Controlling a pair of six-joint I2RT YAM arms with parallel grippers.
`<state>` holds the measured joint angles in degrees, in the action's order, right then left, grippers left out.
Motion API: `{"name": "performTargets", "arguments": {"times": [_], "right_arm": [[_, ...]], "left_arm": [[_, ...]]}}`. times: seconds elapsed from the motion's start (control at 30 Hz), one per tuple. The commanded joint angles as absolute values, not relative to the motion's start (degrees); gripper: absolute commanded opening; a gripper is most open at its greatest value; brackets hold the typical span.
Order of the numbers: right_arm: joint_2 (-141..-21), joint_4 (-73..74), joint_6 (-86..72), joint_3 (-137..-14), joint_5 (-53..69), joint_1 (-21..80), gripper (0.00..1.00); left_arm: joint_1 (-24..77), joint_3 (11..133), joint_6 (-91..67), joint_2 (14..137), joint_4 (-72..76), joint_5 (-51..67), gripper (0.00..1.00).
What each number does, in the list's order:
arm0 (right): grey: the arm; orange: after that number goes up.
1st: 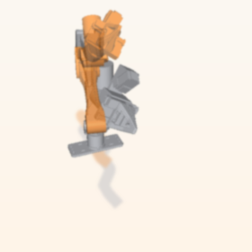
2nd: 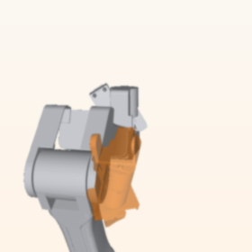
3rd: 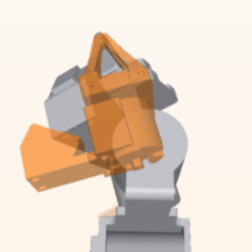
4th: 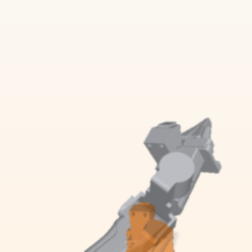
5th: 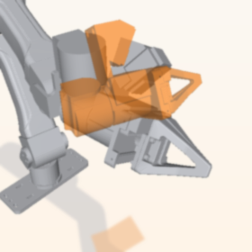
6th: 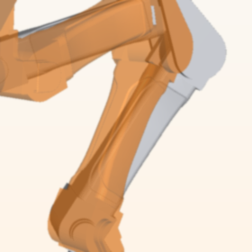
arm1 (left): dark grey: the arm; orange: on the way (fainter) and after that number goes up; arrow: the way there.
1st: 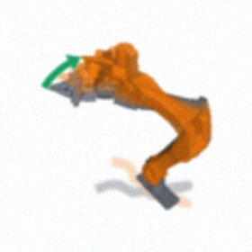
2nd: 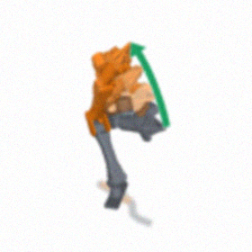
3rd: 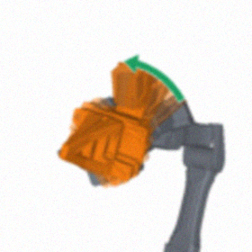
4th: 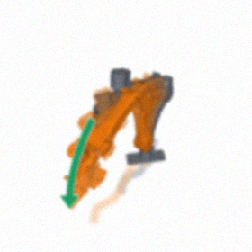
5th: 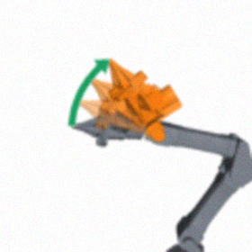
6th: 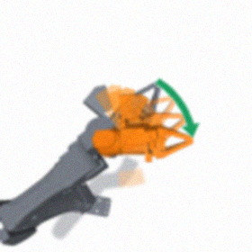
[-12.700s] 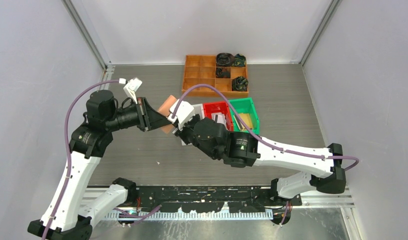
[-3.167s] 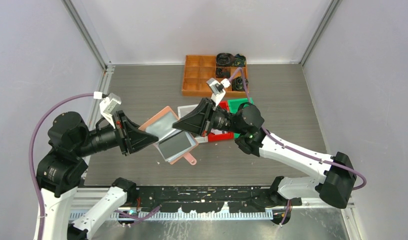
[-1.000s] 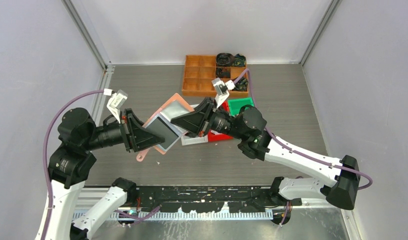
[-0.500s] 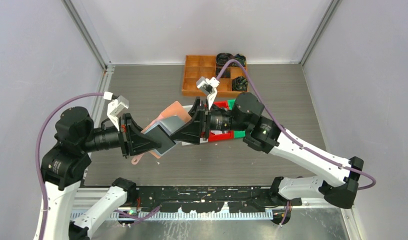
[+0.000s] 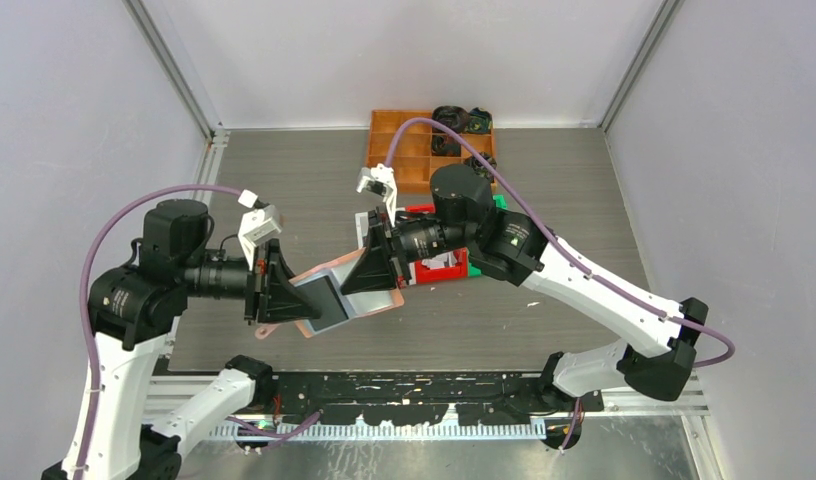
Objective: Take the credit cards out of the card holder
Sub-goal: Open the card holder.
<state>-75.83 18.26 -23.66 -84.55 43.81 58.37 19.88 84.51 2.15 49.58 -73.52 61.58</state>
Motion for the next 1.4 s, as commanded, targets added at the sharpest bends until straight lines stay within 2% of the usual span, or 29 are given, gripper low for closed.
{"name": "performTargets", "arguments": {"times": [0.0, 0.03, 0.07, 0.13, 0.27, 0.43, 0.67, 0.77, 0.93, 1.0, 1.07, 1.27, 1.37], "right_arm": [[-73.6, 11.1, -25.9, -84.6, 41.6, 58.2, 0.01], [-72.4, 7.6, -27.7, -82.7, 39.9, 57.5, 0.01], [-71.2, 3.2, -29.9, -80.4, 38.5, 56.7, 0.01], [-68.4, -6.7, -34.9, -75.4, 35.8, 55.3, 0.01], [-64.6, -16.4, -38.9, -69.2, 31.3, 54.9, 0.01], [-63.5, -17.9, -41.0, -67.3, 30.8, 54.9, 0.01], [-62.9, -20.3, -42.8, -65.0, 31.5, 54.9, 0.01], [-62.5, -21.3, -43.6, -64.0, 31.0, 54.9, 0.01], [-63.1, -23.3, -45.2, -63.9, 31.0, 54.9, 0.01], [-63.2, -24.1, -46.1, -63.8, 31.3, 54.9, 0.01], [-63.1, -24.7, -46.6, -63.7, 31.4, 54.9, 0.01], [-63.3, -25.9, -47.7, -63.4, 34.1, 55.0, 0.01], [-63.1, -26.8, -48.5, -62.8, 35.6, 55.0, 0.01]], "left_arm": [[20.1, 83.6, -2.2, 46.8, -66.9, 60.3, 0.32], [20.0, 81.8, -4.8, 45.5, -63.8, 58.9, 0.44], [20.0, 79.9, -7.8, 44.2, -60.4, 57.4, 0.52], [20.0, 76.0, -13.3, 41.5, -54.5, 54.6, 0.56], [20.0, 70.9, -23.7, 38.3, -44.1, 50.2, 0.54], [20.0, 71.1, -28.6, 37.2, -37.7, 48.7, 0.38], [20.0, 73.0, -30.1, 36.6, -35.6, 48.4, 0.22], [20.0, 73.5, -32.8, 35.8, -33.2, 48.4, 0.23], [20.1, 74.4, -35.0, 36.9, -33.0, 50.8, 0.43], [20.0, 74.1, -35.1, 36.9, -33.0, 50.7, 0.45], [20.0, 73.7, -35.0, 37.0, -32.9, 50.4, 0.42], [20.0, 75.0, -36.2, 38.6, -33.0, 48.7, 0.13], [20.1, 76.2, -37.8, 39.6, -32.5, 49.9, 0.08]]}}
